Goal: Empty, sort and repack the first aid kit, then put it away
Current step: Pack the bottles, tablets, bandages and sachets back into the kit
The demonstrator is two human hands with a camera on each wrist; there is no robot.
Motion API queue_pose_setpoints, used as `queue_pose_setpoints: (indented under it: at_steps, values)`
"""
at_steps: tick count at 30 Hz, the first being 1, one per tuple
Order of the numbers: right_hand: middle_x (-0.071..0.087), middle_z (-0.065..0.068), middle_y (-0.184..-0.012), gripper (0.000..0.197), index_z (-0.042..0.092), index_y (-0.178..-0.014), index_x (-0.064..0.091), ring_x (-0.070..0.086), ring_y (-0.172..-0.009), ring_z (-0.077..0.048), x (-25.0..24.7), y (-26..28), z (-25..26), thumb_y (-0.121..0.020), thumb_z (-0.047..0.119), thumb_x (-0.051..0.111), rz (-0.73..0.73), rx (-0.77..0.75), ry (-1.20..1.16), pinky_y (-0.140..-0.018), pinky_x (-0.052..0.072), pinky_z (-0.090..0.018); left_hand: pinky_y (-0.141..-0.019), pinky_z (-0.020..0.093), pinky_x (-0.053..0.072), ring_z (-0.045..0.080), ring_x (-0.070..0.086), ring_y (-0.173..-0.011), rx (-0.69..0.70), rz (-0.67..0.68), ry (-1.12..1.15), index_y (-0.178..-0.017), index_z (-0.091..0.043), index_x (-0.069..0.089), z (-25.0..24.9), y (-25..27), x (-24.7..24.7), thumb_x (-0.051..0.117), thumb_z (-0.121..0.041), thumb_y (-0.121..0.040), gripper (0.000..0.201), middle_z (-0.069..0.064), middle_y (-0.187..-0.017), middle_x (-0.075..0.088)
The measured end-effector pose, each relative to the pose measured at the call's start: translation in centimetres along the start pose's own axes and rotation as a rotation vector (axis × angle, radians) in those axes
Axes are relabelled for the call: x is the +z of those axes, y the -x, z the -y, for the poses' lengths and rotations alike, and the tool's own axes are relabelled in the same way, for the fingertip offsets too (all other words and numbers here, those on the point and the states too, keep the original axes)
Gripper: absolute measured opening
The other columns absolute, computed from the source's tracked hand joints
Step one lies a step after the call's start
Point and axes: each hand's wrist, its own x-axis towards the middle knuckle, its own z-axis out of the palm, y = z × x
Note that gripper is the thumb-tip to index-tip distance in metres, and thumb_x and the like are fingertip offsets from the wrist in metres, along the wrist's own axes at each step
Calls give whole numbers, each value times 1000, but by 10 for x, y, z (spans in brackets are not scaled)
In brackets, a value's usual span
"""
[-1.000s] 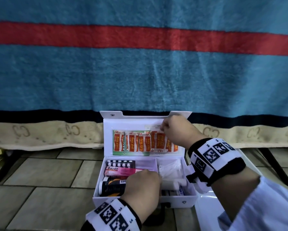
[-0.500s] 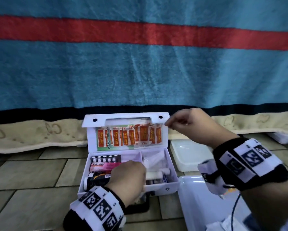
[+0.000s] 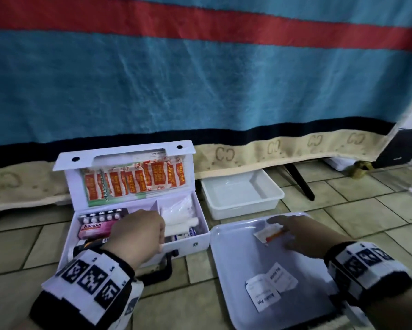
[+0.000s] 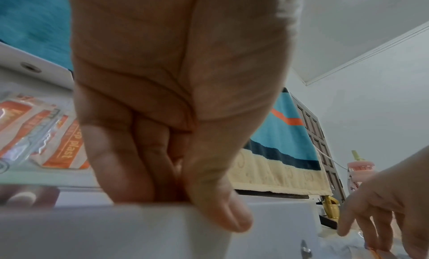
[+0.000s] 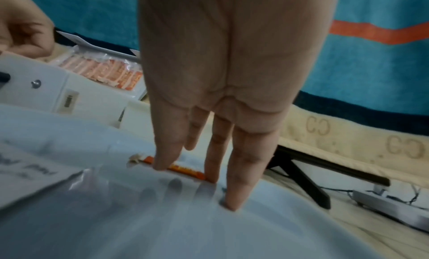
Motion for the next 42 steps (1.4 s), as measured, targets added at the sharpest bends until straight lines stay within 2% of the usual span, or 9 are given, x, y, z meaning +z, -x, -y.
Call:
queue_pose_setpoints:
  at_steps: [3, 6, 9, 12, 17, 22, 31, 39, 42]
  values:
    - [57, 3, -123, 44, 32, -124, 55, 55, -110, -17, -2, -4, 11, -81, 24, 62, 60, -1, 181, -86, 41, -23, -74, 26, 47, 14, 61, -87, -4, -8, 22, -66, -27, 56, -1, 1, 0, 68, -18, -79, 20, -8, -92, 68]
    - [61, -4, -118, 33, 14, -117, 62, 55, -93, -20, -8, -6, 23, -87, 24, 56, 140, -19, 306, -74, 37, -21, -71, 25, 43, 14, 60, -88, -11, -13, 23, -69, -27, 58, -4, 2, 0, 68, -18, -80, 18, -8, -94, 67]
    - [60, -11, -123, 37, 7, -117, 62, 57, -111, -25, -13, -6, 27, -90, 28, 49, 167, -31, 401, -87, 43, -27, -67, 22, 39, 11, 58, -82, -15, -9, 53, -74, -27, 62, -3, 4, -1, 68, -18, -80, 13, -10, -86, 65]
    - [61, -10, -122, 37, 7, -115, 62, 58, -110, -23, -13, -4, 26, -89, 30, 50, 121, -69, 430, -84, 43, -26, -57, 20, 34, 6, 55, -73, -28, -12, 66, -79, -26, 66, -3, 5, -1, 66, -15, -81, 11, -11, -78, 63]
    - [59, -7, -122, 35, 13, -116, 60, 58, -110, -22, -11, -7, 23, -88, 32, 54, 96, -99, 458, -83, 44, -26, -64, 22, 38, 10, 60, -84, -41, -23, 52, -77, -27, 63, -5, 7, -2, 65, -15, -81, 13, -10, -89, 68]
    - [61, -6, -117, 26, 15, -107, 66, 61, -104, -21, -9, -14, 18, -84, 26, 60, 113, -111, 441, -55, 35, -21, -56, 21, 33, 7, 55, -77, -42, -20, 57, -73, -27, 59, -6, 8, -4, 65, -15, -81, 16, -11, -82, 64]
    - [44, 9, -95, 19, 29, -99, 64, 57, -96, -16, -9, -15, 12, -81, 25, 68, 70, -144, 287, -68, 36, -21, -49, 17, 26, -6, 43, -59, -49, -15, 97, -73, -25, 59, -7, 9, -4, 61, -15, -84, 15, -11, -76, 60]
    - [62, -4, -111, 21, 21, -102, 64, 60, -102, -22, -7, -9, 10, -88, 28, 49, 72, -157, 410, -79, 49, -32, -52, 19, 30, 0, 49, -65, -47, -28, 82, -71, -26, 59, -6, 8, -4, 66, -17, -82, 16, -11, -80, 61]
    - [61, -8, -112, 24, 17, -104, 62, 61, -101, -24, -5, -9, 14, -92, 26, 43, 67, -158, 443, -71, 43, -28, -51, 19, 30, 3, 51, -69, -50, -31, 79, -69, -26, 58, -5, 8, -3, 66, -17, -81, 18, -10, -81, 62]
